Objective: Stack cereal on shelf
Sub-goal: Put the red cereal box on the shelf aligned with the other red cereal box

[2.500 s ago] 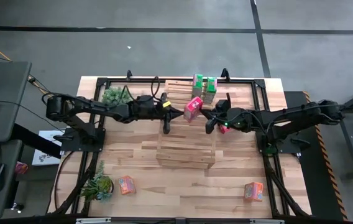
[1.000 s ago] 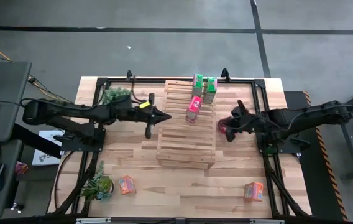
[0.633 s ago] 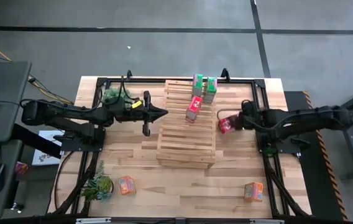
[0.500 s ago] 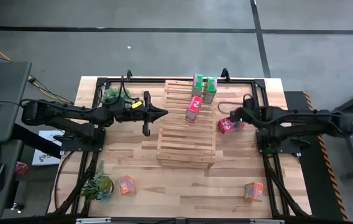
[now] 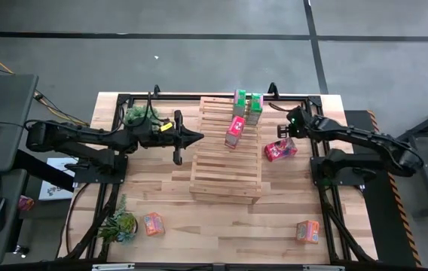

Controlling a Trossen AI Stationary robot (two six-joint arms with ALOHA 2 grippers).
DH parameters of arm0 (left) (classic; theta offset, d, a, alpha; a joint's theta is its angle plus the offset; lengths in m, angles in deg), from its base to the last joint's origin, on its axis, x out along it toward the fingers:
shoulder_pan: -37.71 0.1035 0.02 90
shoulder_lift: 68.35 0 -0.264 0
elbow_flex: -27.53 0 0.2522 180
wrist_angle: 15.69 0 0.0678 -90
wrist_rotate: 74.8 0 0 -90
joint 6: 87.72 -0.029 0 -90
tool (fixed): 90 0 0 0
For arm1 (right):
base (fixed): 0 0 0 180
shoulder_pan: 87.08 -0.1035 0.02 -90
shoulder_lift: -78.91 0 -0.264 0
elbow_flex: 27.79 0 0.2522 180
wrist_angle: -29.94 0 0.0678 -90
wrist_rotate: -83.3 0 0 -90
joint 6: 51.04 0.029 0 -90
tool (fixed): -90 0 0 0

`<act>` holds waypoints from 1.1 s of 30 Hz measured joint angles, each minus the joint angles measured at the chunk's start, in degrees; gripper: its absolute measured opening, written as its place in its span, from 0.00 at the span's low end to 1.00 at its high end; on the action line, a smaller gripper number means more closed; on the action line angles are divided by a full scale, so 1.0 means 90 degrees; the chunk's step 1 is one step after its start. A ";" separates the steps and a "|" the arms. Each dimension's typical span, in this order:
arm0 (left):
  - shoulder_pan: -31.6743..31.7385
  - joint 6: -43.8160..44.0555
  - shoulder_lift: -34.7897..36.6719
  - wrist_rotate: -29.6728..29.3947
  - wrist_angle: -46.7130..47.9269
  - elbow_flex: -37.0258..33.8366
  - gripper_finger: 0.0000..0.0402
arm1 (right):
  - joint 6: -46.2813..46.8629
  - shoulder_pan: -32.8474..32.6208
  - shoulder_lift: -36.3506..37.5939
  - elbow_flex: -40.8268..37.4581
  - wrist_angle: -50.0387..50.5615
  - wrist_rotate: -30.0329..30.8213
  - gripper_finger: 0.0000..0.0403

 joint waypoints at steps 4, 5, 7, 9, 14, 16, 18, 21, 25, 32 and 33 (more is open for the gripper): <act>0.0000 -0.0001 0.0000 -0.0001 0.0000 0.0000 0.00 | -0.0173 0.0125 -0.0366 0.0000 -0.0112 -0.0345 0.00; 0.0000 -0.0004 0.0000 -0.0001 0.0001 0.0000 0.00 | -0.0178 0.0125 -0.0417 0.0000 -0.0129 -0.0354 0.00; 0.0000 -0.0003 0.0000 -0.0001 0.0000 0.0000 0.00 | -0.0241 0.0125 -0.0458 0.0000 -0.0068 -0.0497 0.00; 0.0000 -0.0002 0.0000 0.0001 0.0002 0.0000 0.00 | -0.0264 0.0098 -0.0456 0.0000 0.0125 -0.0798 0.00; 0.0000 -0.0005 0.0000 0.0009 0.0002 0.0002 0.00 | 0.0033 -0.0291 -0.0237 0.0000 0.0843 -0.1079 0.00; -0.0002 -0.0006 0.0000 0.0011 0.0005 0.0002 0.00 | 0.0237 -0.0546 -0.0087 0.0000 0.1142 -0.1102 0.00; 0.0000 -0.0006 0.0000 0.0011 0.0005 0.0002 0.00 | 0.0508 -0.0876 0.0096 0.0000 0.1336 -0.1159 0.00; -0.0002 -0.0005 0.0000 0.0015 0.0005 0.0002 0.00 | 0.0990 -0.1486 0.0392 0.0000 0.1540 -0.1246 0.00; -0.0003 -0.0006 0.0000 0.0026 0.0010 0.0002 0.00 | 0.1797 -0.2420 0.0700 0.0000 0.1839 -0.1258 0.00; -0.0022 -0.0004 0.0000 0.0106 0.0019 0.0002 0.00 | 0.3272 -0.4099 0.0826 0.0000 0.2143 -0.1240 0.00; -0.0021 -0.0004 0.0000 0.0108 0.0019 0.0002 0.00 | 0.3461 -0.4342 0.0826 0.0000 0.2114 -0.1238 0.00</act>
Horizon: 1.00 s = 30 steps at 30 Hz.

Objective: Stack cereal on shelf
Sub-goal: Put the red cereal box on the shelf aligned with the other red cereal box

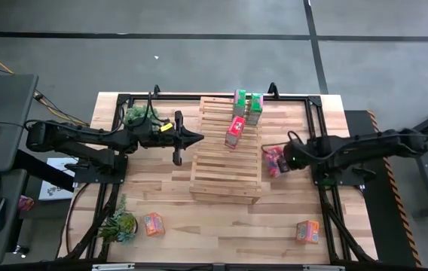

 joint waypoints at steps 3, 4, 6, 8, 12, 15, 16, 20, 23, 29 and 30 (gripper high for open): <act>0.0002 0.0000 0.0000 0.0000 0.0000 0.0000 0.00 | 0.0511 -0.0661 0.0003 0.0000 -0.0044 0.0038 0.00; 0.0002 0.0000 0.0000 -0.0002 0.0000 0.0000 0.00 | 0.0654 -0.0860 0.0011 0.0005 -0.0027 0.0121 0.00; 0.0002 0.0000 0.0000 -0.0002 0.0000 0.0000 0.00 | 0.0917 -0.1258 0.0049 0.0096 0.0058 0.0435 0.00; 0.0002 0.0000 0.0000 -0.0002 0.0002 0.0000 0.00 | 0.1144 -0.1679 0.0079 0.0282 0.0039 0.0930 0.00; 0.0002 0.0000 0.0000 -0.0002 0.0002 0.0000 0.00 | 0.1621 -0.2670 0.0044 0.0580 -0.0221 0.1842 0.00; 0.0002 0.0000 0.0000 -0.0002 0.0002 0.0000 0.00 | 0.2134 -0.3456 -0.0118 0.0614 -0.0491 0.2283 0.00; 0.0002 0.0000 0.0000 -0.0002 0.0005 0.0000 0.00 | 0.2331 -0.3729 -0.0228 0.0614 -0.0582 0.2536 0.00; 0.0002 0.0005 0.0000 -0.0003 0.0010 0.0000 0.00 | 0.3277 -0.4495 -0.0992 0.0614 -0.0619 0.3519 0.00; 0.0002 0.0017 0.0000 -0.0003 0.0010 0.0000 0.00 | 0.3905 -0.4813 -0.1622 0.0614 -0.0660 0.3754 0.00; 0.0002 0.0007 0.0000 -0.0004 0.0010 0.0000 0.00 | 0.4551 -0.5081 -0.2398 0.0614 -0.0737 0.4409 0.00; 0.0002 0.0007 0.0000 -0.0004 0.0010 0.0000 0.00 | 0.4548 -0.5087 -0.2451 0.0614 -0.0774 0.4494 0.00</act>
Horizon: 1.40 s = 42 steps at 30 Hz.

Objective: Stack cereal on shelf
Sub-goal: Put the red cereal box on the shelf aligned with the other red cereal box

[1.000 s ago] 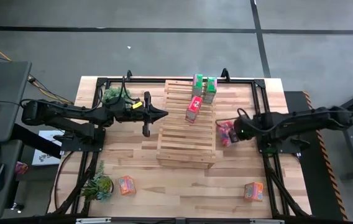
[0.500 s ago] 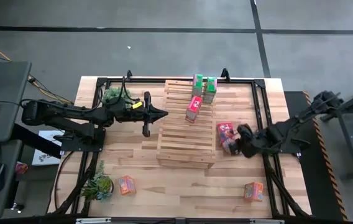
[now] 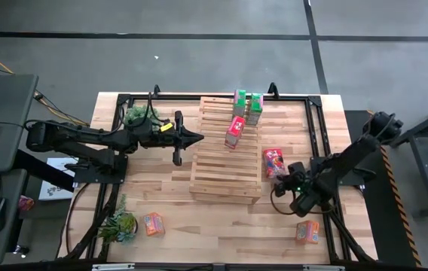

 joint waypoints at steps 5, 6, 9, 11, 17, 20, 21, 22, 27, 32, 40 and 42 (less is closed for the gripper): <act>0.0000 -0.0002 0.0000 0.0000 -0.0001 0.0000 0.00 | 0.0001 0.0009 -0.0166 0.0000 -0.0063 0.0303 0.00; 0.0000 -0.0003 0.0000 0.0000 -0.0001 0.0000 0.00 | 0.0008 0.0034 -0.0204 0.0000 -0.0045 0.0351 0.00; 0.0000 -0.0005 0.0000 0.0000 -0.0002 0.0000 0.00 | 0.0007 0.0130 -0.0357 0.0000 -0.0048 0.0349 0.00; 0.0000 -0.0005 0.0000 0.0000 0.0001 0.0000 0.00 | 0.0007 0.0186 -0.0470 0.0000 -0.0052 0.0259 0.00; 0.0000 -0.0007 0.0000 0.0000 0.0043 0.0000 0.00 | -0.0002 0.0096 -0.0628 0.0012 -0.0202 0.0130 0.00; 0.0001 -0.0006 0.0000 -0.0002 0.0056 0.0000 0.00 | 0.0015 -0.0120 -0.0617 0.0111 -0.0146 -0.0205 0.00; 0.0002 -0.0006 0.0000 -0.0002 0.0056 0.0000 0.00 | 0.0018 -0.0189 -0.0627 0.0132 -0.0137 -0.0356 0.00; 0.0002 -0.0006 0.0000 -0.0002 0.0057 0.0000 0.00 | 0.0017 -0.0253 -0.0631 0.0153 -0.0084 -0.0378 0.00; 0.0000 -0.0005 0.0000 -0.0002 0.0061 0.0000 0.00 | 0.0217 -0.0428 -0.0628 0.0175 -0.0081 -0.0368 0.00; 0.0000 -0.0007 0.0000 -0.0002 0.0066 0.0000 0.00 | 0.0211 -0.0427 -0.0628 0.0175 -0.0143 -0.0380 0.00; 0.0000 -0.0005 0.0000 -0.0003 0.0068 0.0000 0.00 | -0.0677 -0.0427 -0.0470 0.0748 0.0434 -0.1151 0.00; 0.0000 -0.0005 0.0000 -0.0005 0.0079 0.0000 0.00 | -0.1124 -0.0449 -0.0313 0.1196 0.0821 -0.1557 0.00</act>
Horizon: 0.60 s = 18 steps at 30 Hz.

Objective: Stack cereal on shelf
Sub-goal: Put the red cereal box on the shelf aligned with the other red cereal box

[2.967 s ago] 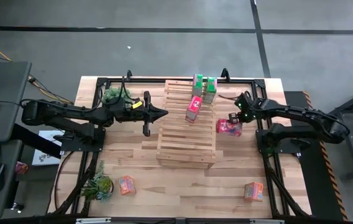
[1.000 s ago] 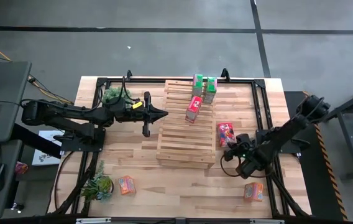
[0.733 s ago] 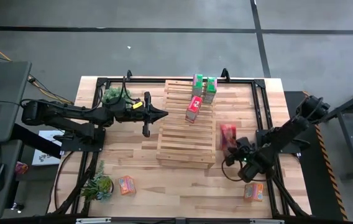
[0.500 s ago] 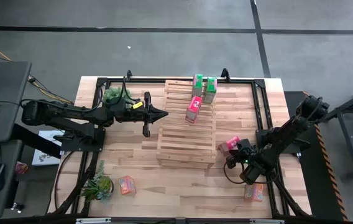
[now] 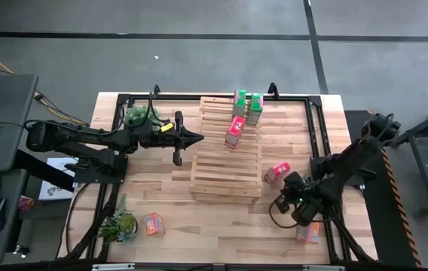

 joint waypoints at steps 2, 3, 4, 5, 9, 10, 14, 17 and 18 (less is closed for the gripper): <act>0.0000 -0.0001 0.0000 0.0000 0.0001 0.0000 0.00 | -0.0443 -0.0053 0.0145 0.0487 0.0350 -0.0156 0.00; 0.0001 -0.0002 0.0000 0.0000 0.0003 0.0000 0.00 | -0.0693 -0.0071 0.0207 0.0730 0.0408 -0.0140 0.00; 0.0000 -0.0002 0.0000 0.0000 0.0004 0.0000 0.00 | -0.1006 -0.0088 0.0257 0.0951 0.0402 -0.0077 0.00; 0.0000 0.0000 0.0000 0.0000 0.0004 0.0002 0.00 | -0.1385 -0.0103 0.0295 0.1160 0.0399 0.0011 0.00; 0.0000 0.0000 0.0000 0.0000 0.0035 0.0000 0.00 | -0.2777 0.0114 0.0317 0.1944 0.0854 0.0253 0.01; 0.0000 0.0000 0.0000 0.0000 0.0035 0.0001 0.00 | -0.2987 0.0201 0.0317 0.2142 0.1102 0.0261 0.03; 0.0000 0.0000 0.0000 0.0000 0.0038 0.0000 0.00 | -0.3531 0.0580 0.0317 0.2797 0.2198 0.0190 0.15; 0.0000 0.0010 0.0000 0.0000 0.0073 0.0000 0.00 | -0.4036 0.0923 0.0317 0.3086 0.2953 -0.0075 0.30; 0.0000 0.0010 0.0000 -0.0002 0.0081 0.0000 0.00 | -0.4256 0.1059 0.0317 0.3120 0.3150 -0.0179 0.35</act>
